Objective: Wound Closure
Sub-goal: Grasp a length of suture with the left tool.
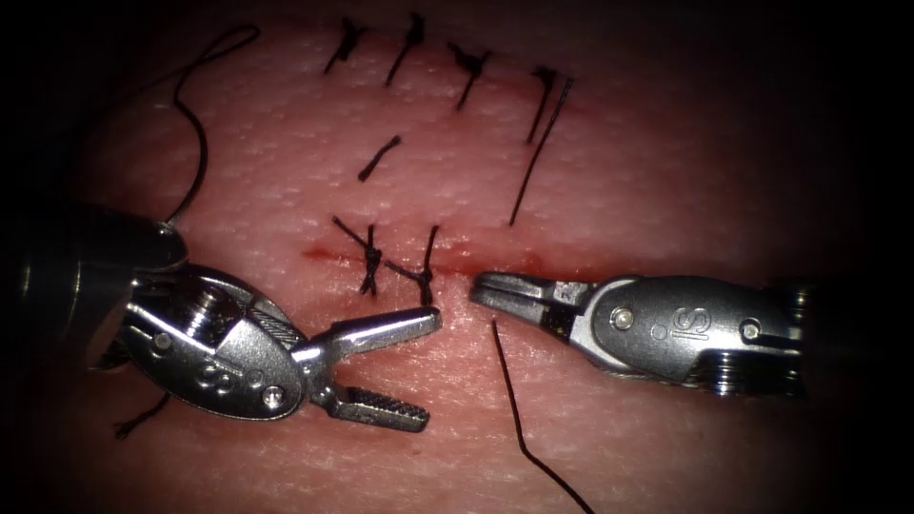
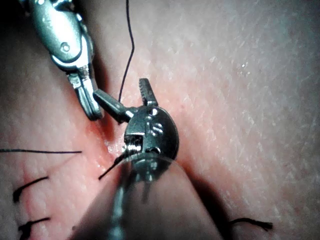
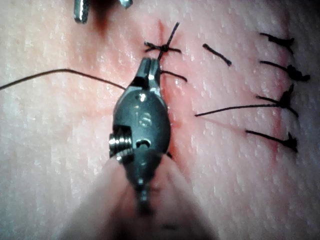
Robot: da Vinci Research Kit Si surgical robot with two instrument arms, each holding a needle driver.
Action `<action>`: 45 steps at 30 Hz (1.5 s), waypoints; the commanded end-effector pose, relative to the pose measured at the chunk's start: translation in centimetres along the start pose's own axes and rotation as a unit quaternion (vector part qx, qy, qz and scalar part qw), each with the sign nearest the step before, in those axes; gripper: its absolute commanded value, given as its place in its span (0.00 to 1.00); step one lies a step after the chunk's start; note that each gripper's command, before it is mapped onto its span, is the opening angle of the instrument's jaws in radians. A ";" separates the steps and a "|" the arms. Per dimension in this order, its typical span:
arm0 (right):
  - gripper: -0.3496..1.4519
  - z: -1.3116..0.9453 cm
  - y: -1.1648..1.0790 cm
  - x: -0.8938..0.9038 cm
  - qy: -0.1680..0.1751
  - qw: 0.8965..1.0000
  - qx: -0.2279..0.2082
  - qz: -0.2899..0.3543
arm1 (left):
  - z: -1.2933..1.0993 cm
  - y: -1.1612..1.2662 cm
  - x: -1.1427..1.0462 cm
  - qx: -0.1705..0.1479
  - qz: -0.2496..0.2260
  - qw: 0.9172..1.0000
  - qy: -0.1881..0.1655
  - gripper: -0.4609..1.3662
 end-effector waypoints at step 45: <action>0.78 -0.29 0.61 -0.22 -0.023 0.997 -0.077 0.011 | 0.55 0.49 0.50 -0.006 0.000 1.000 0.010 0.69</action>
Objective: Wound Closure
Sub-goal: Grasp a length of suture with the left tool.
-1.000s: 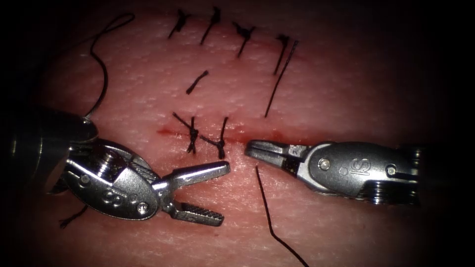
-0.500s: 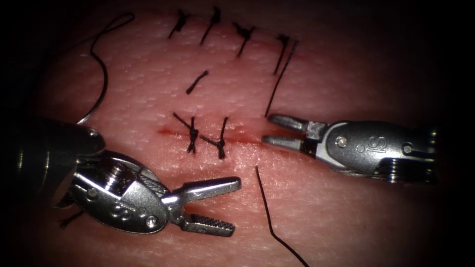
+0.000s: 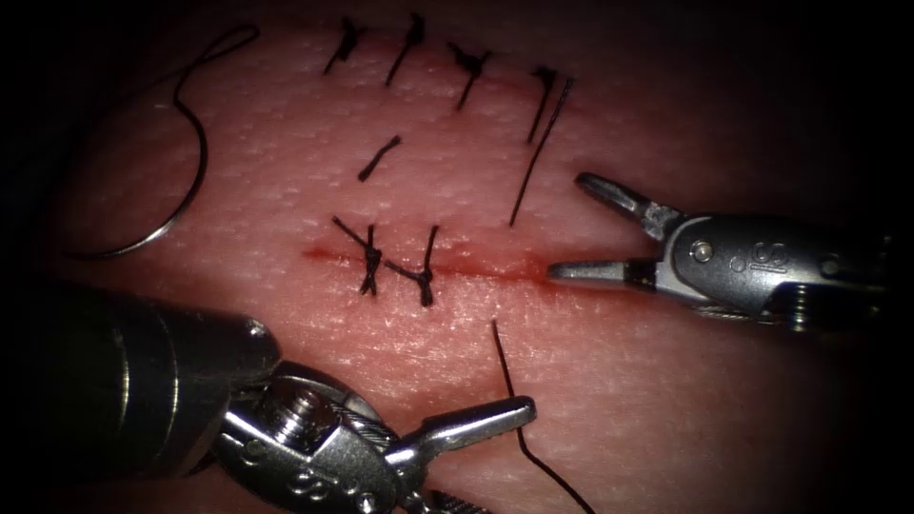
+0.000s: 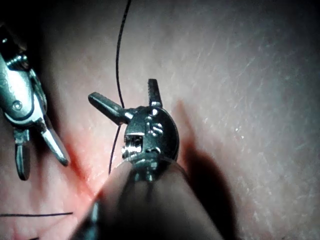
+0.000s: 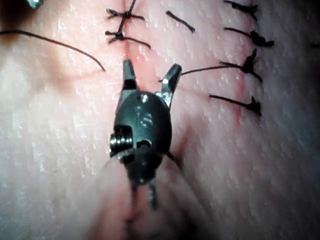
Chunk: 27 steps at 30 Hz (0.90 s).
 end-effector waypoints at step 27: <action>0.72 0.00 -0.08 -0.06 0.003 1.000 0.000 -0.003 | 0.41 0.09 -0.03 -0.015 0.035 0.999 0.020 0.06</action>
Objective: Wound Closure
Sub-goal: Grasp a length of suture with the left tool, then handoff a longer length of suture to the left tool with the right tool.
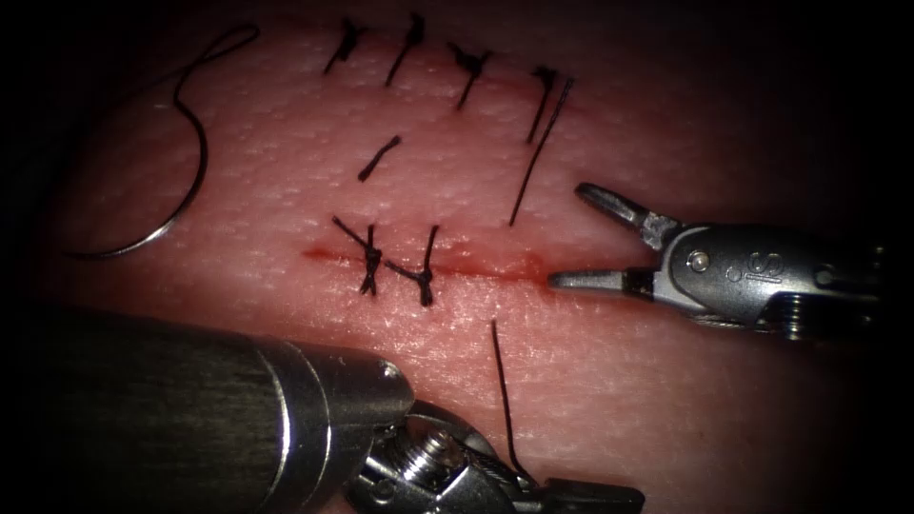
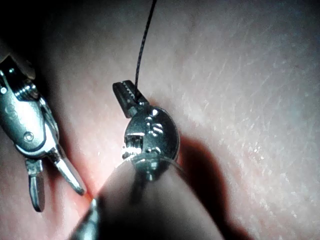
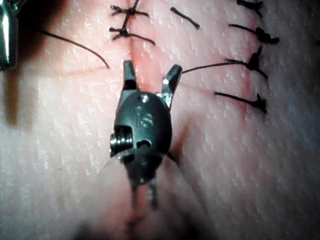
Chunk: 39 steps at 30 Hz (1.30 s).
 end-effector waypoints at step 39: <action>0.81 0.19 -0.72 0.18 0.098 0.962 0.152 -0.206 | -0.40 -0.40 -0.41 -0.013 0.051 0.998 0.024 0.06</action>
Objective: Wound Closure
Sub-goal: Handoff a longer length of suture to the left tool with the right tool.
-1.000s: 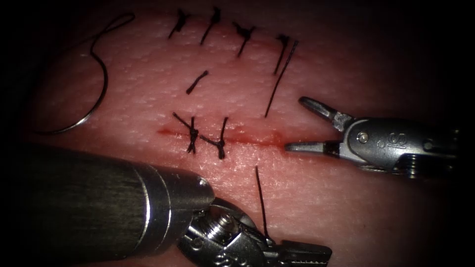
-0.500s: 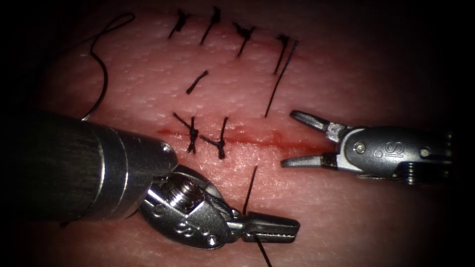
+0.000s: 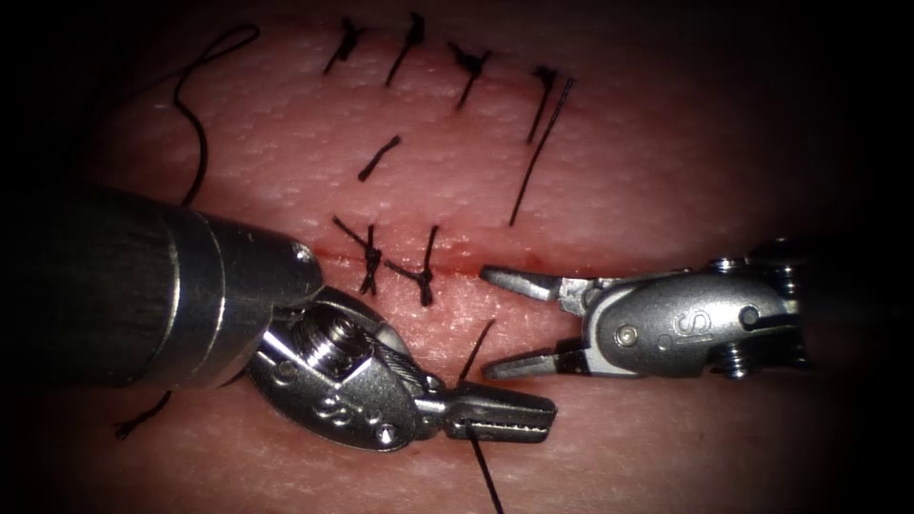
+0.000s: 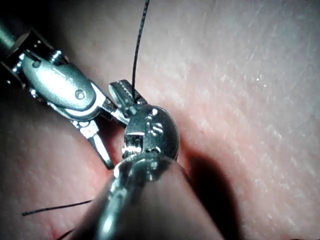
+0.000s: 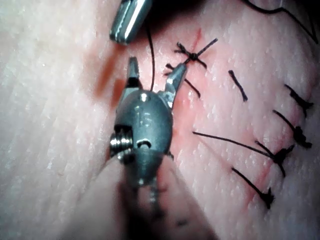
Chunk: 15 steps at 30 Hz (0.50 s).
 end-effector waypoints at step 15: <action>0.82 0.02 0.01 0.07 0.014 0.999 -0.018 -0.044 | 0.09 0.02 -0.15 -0.001 -0.014 1.000 0.000 0.06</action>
